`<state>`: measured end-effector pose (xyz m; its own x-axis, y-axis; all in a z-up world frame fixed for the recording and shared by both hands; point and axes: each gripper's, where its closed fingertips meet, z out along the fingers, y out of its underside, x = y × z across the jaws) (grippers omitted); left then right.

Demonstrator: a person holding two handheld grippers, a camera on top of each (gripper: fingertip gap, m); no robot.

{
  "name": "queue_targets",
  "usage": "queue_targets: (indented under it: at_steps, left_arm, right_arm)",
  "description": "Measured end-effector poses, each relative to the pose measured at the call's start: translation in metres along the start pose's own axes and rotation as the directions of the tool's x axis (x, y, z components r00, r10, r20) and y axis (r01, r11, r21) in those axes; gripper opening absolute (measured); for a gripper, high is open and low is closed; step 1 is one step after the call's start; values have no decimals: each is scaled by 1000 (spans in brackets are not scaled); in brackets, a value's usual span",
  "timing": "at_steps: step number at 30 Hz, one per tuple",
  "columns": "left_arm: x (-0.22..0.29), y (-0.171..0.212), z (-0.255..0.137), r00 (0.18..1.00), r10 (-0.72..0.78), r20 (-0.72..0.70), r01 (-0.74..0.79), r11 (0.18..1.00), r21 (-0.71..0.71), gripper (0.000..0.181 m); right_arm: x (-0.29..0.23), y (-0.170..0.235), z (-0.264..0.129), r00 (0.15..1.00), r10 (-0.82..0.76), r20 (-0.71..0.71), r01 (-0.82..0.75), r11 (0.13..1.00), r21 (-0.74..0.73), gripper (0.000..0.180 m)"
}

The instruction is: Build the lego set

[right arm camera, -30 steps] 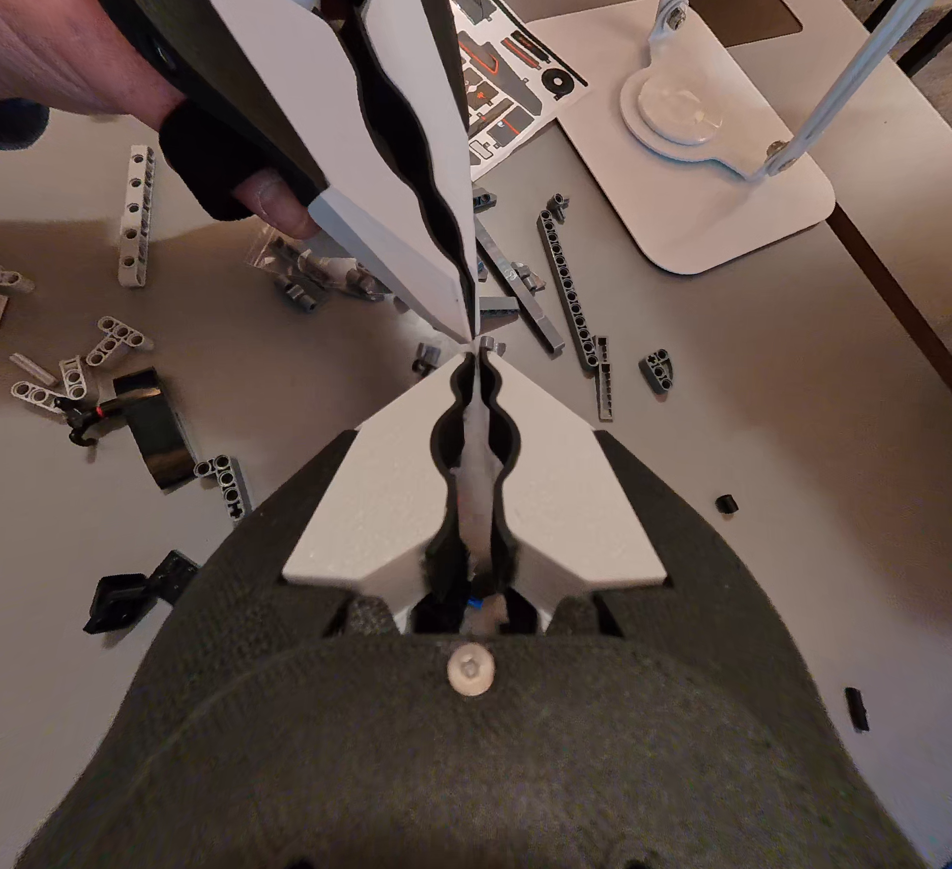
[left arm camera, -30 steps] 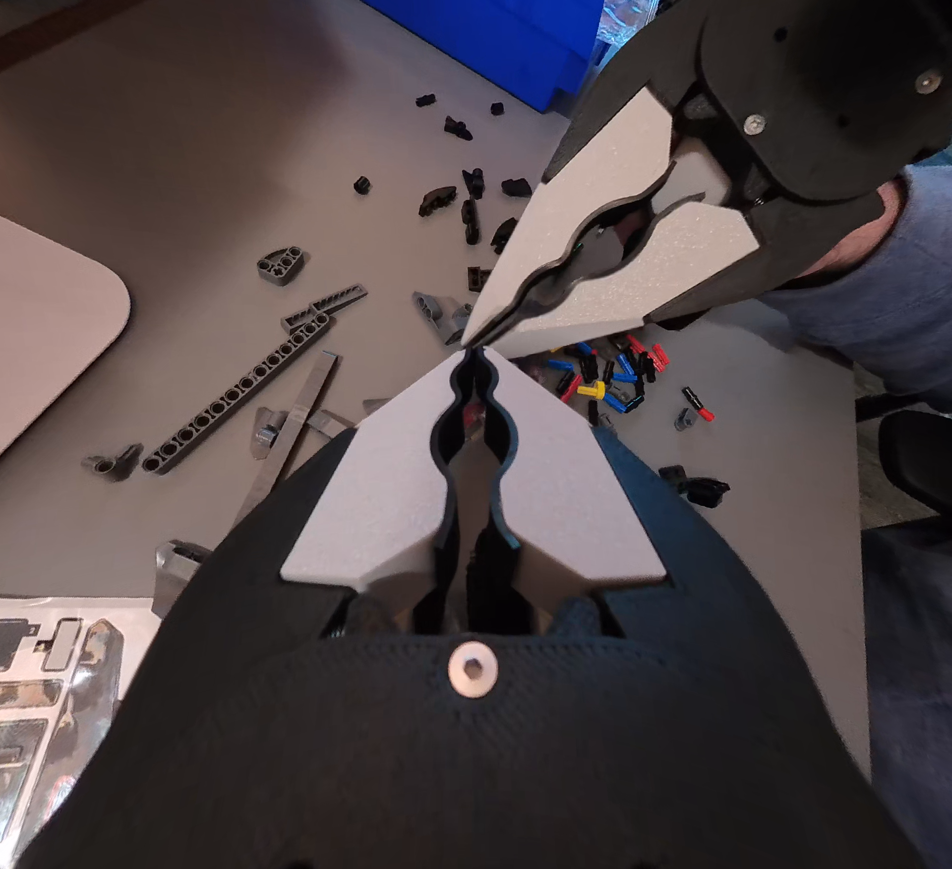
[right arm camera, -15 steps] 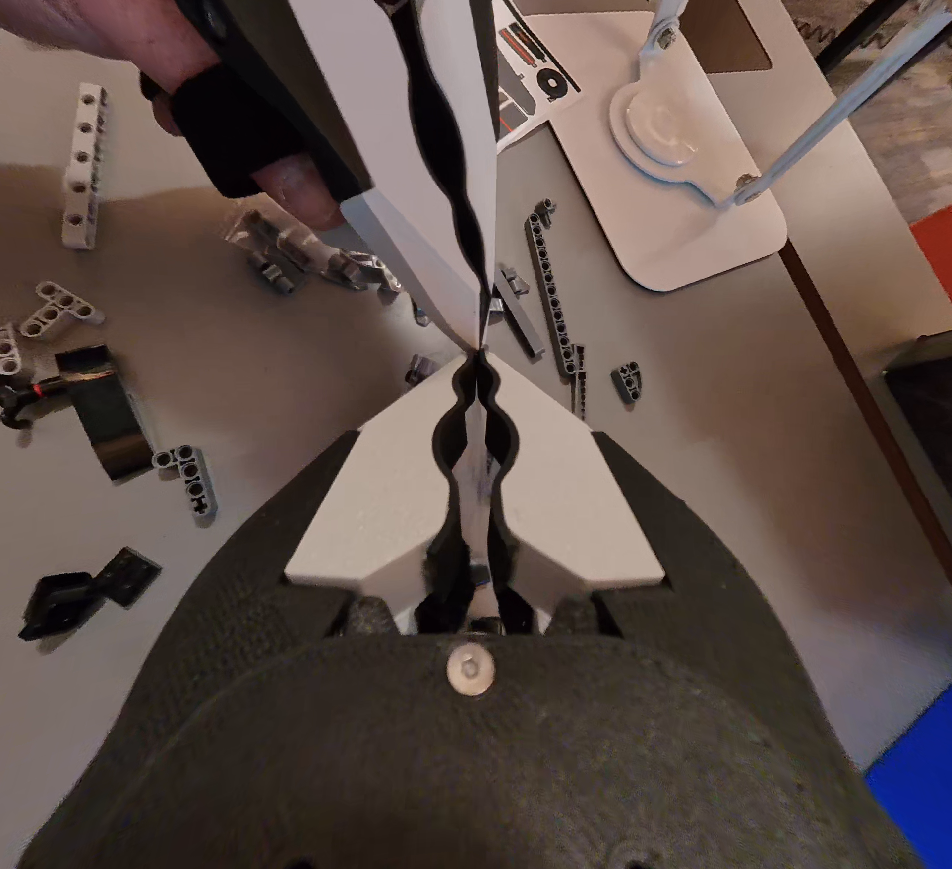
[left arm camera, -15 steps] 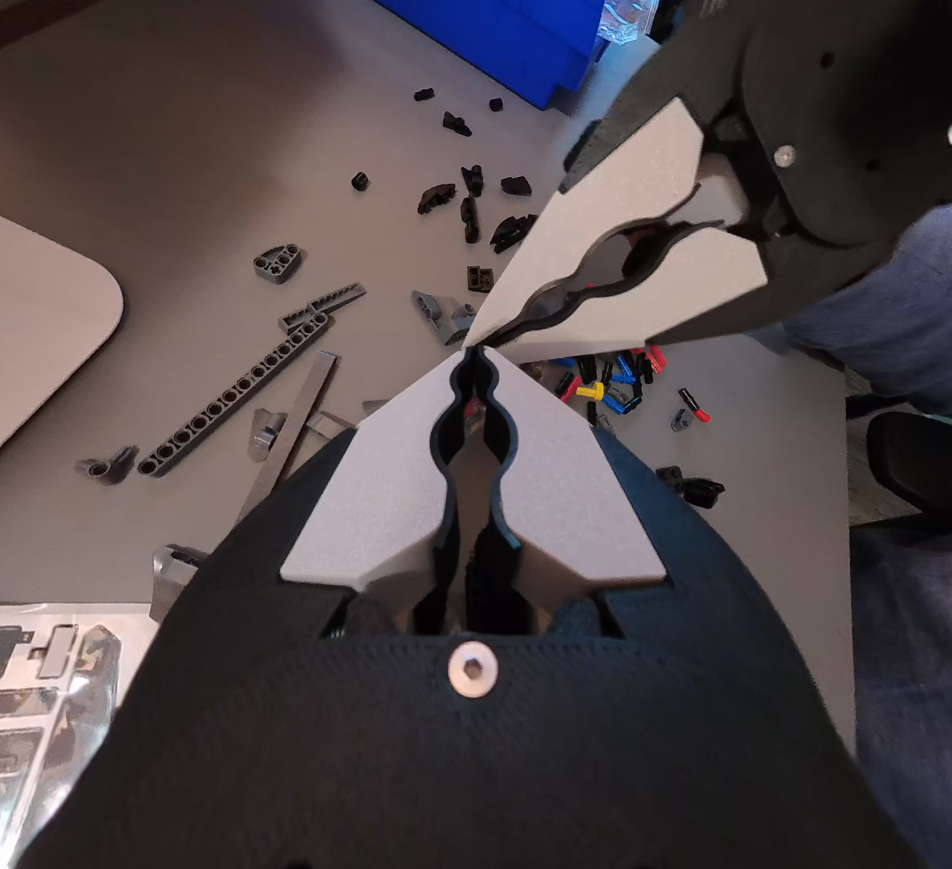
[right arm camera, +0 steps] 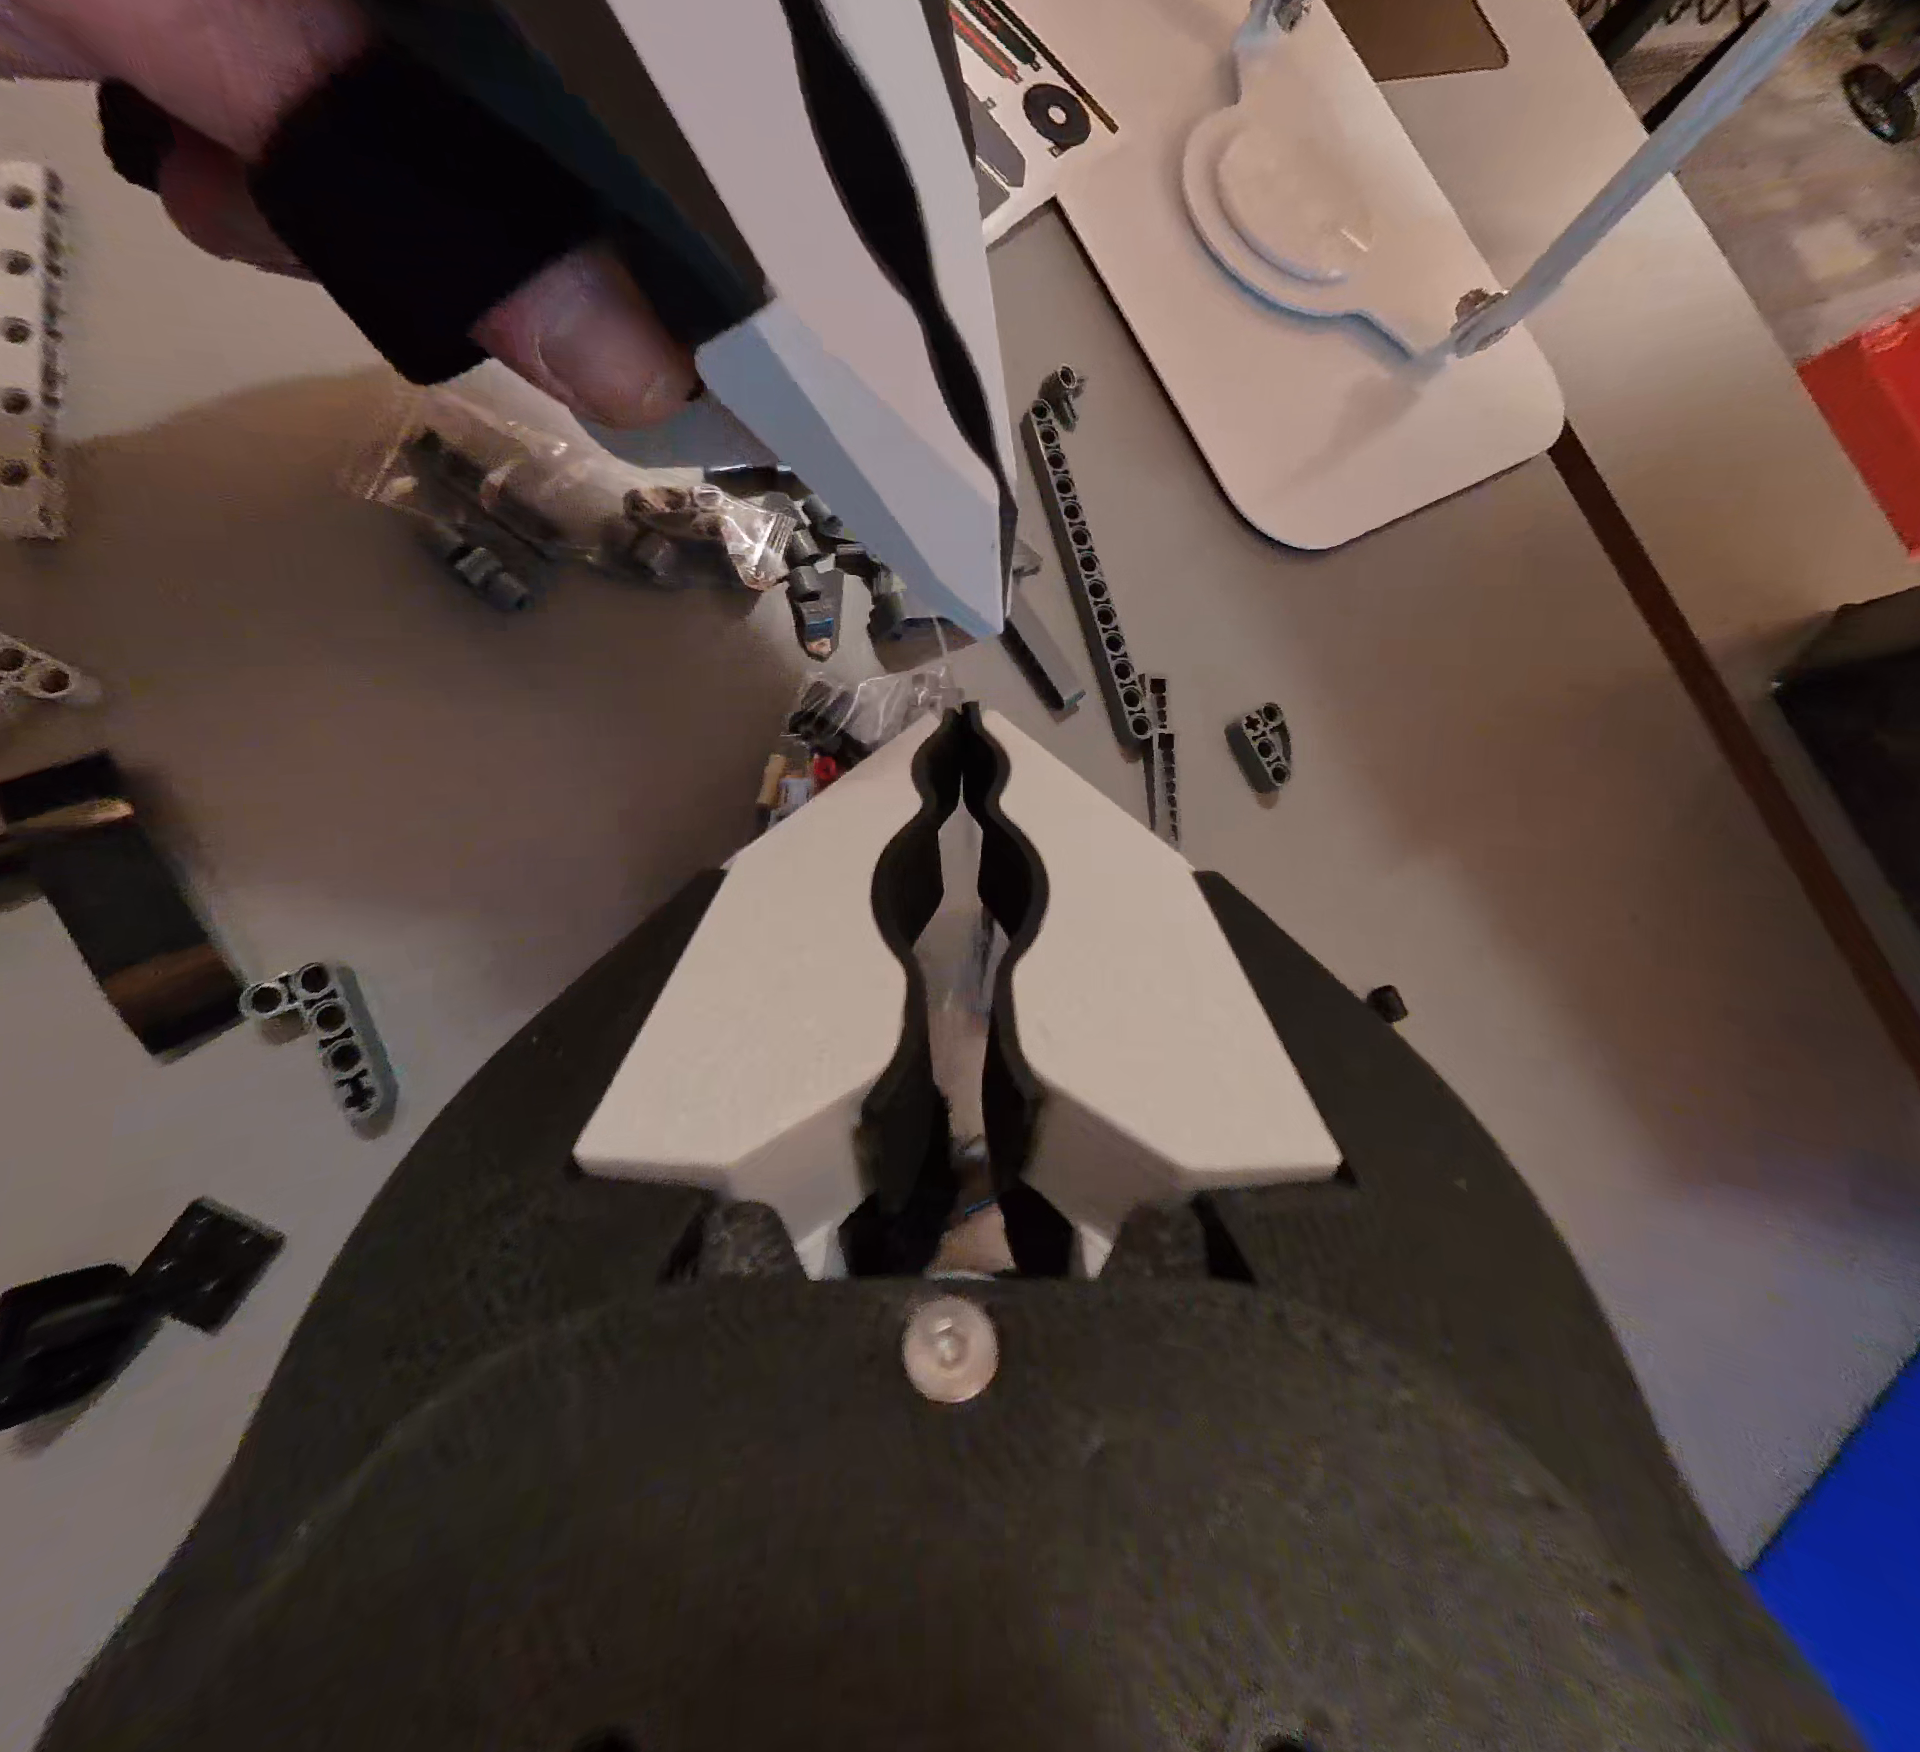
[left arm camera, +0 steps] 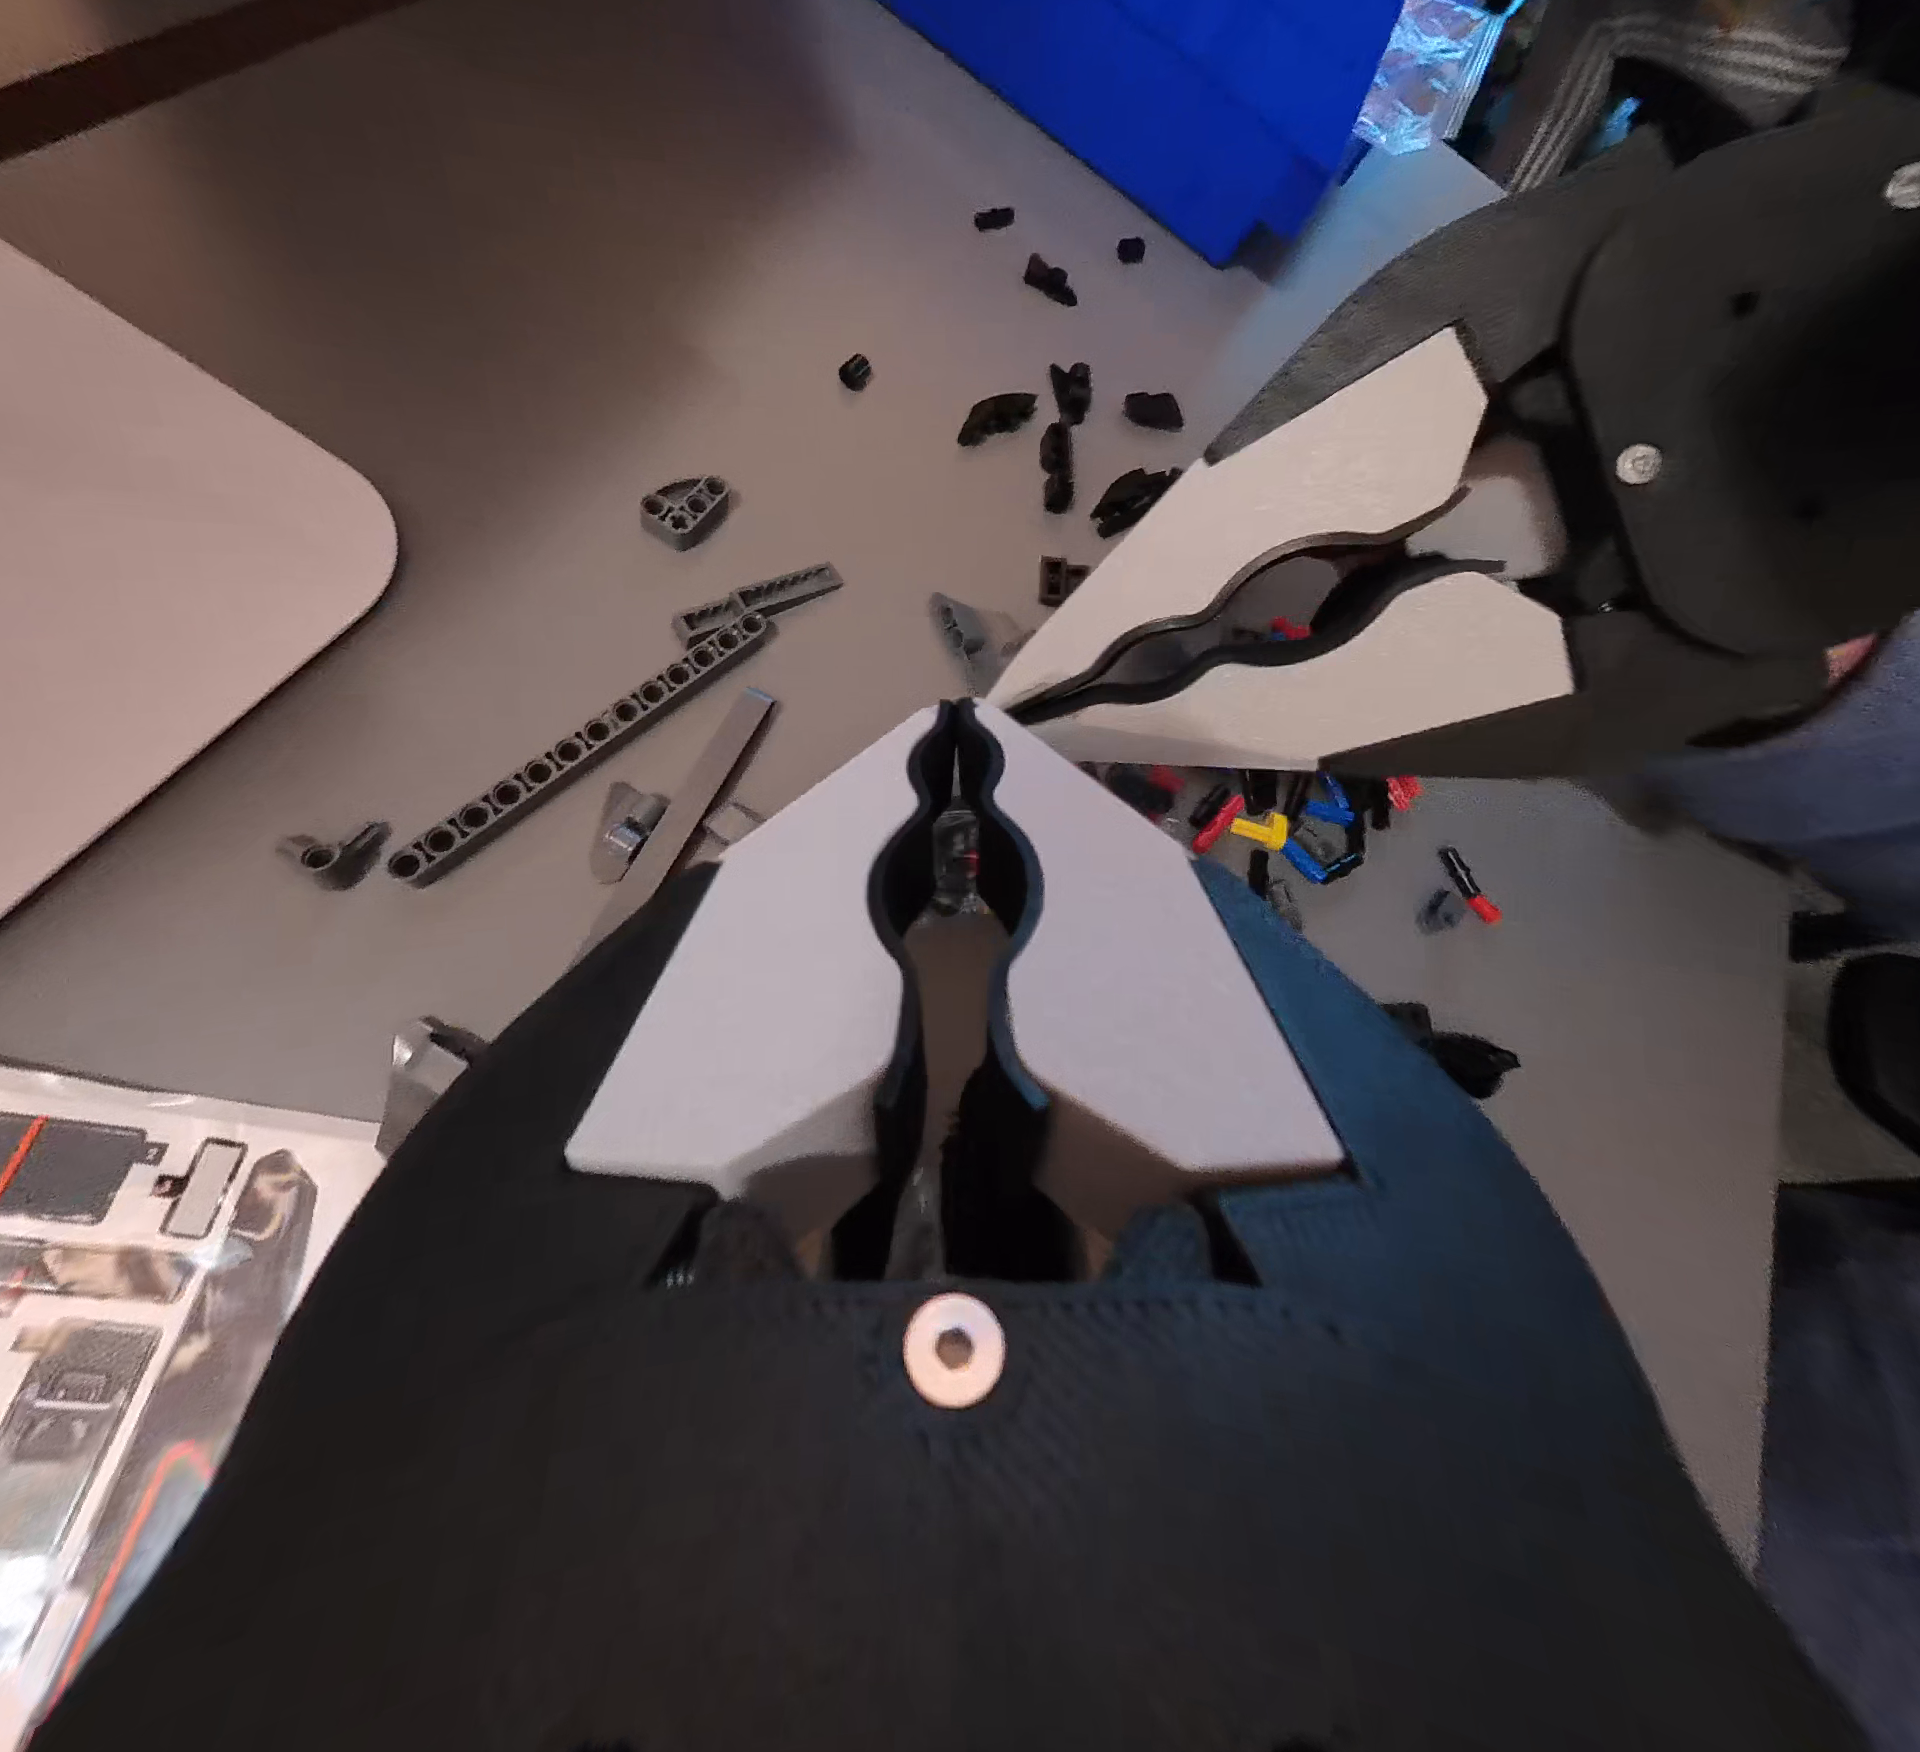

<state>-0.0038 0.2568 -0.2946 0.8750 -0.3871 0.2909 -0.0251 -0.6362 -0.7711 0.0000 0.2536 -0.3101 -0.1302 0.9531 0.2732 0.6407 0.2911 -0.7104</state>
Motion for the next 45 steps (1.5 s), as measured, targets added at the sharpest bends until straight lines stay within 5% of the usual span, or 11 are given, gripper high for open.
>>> queue_targets:
  at_steps: [9, 25, 45]
  left_arm:
    - [19, 8, -3, 974, 209, -83, -212, 977, -22, 10]
    - [16, 5, 3, 962, 269, -46, -270, 963, -19, 0]
    - [-12, 19, 29, 984, 10, 180, 17, 989, -146, 0]
  right_arm:
    - [-3, -5, -8, 997, 10, 70, -12, 999, 30, 0]
    - [-3, -6, -11, 995, 24, 96, -30, 998, 52, 0]
    - [9, 17, 17, 952, -165, -259, 128, 980, -155, 0]
